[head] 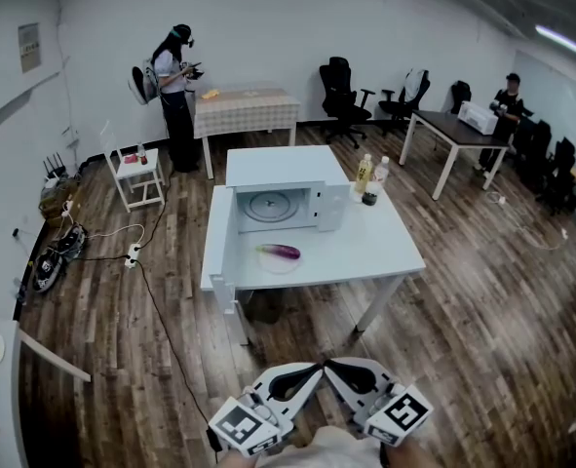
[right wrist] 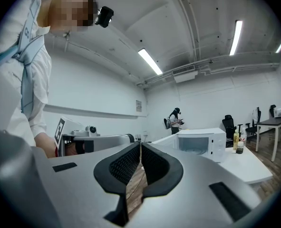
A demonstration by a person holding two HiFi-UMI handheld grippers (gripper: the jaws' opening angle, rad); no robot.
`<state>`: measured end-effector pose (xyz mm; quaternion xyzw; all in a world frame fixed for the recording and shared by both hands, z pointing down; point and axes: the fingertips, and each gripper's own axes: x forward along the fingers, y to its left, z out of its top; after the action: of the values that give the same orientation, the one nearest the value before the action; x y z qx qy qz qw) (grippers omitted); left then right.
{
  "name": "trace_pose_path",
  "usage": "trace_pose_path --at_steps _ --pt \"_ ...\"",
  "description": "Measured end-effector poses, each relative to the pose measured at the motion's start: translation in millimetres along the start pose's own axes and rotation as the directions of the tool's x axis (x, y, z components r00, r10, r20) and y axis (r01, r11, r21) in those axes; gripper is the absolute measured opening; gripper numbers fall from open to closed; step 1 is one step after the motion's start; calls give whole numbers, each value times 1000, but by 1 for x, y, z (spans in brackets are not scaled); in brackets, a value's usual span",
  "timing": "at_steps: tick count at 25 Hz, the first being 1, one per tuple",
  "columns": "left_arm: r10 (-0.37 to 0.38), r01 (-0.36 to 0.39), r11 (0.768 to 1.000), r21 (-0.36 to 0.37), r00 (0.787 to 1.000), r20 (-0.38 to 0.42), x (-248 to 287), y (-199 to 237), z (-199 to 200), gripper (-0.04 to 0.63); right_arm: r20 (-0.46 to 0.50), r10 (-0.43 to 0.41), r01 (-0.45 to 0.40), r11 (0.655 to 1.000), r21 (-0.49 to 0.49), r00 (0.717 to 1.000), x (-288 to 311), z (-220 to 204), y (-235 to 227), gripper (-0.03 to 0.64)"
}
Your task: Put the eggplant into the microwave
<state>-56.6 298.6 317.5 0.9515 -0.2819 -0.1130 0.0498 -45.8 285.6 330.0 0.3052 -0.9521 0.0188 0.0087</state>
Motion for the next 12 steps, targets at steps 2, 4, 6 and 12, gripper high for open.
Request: trace_pose_path --at_steps 2,4,6,12 --pt "-5 5 1000 -12 1000 -10 4 1 -6 2 -9 -4 5 1000 10 1000 -1 -3 -5 35" --pt "-13 13 1000 -23 1000 -11 9 3 -8 3 -15 -9 9 1000 18 1000 -1 -4 -11 35" --pt "-15 15 999 -35 1000 -9 17 6 -9 3 -18 -13 13 1000 27 1000 0 -6 -19 35" --pt "-7 5 999 -39 999 -51 43 40 -26 3 -18 4 -3 999 44 1000 19 -12 -59 34"
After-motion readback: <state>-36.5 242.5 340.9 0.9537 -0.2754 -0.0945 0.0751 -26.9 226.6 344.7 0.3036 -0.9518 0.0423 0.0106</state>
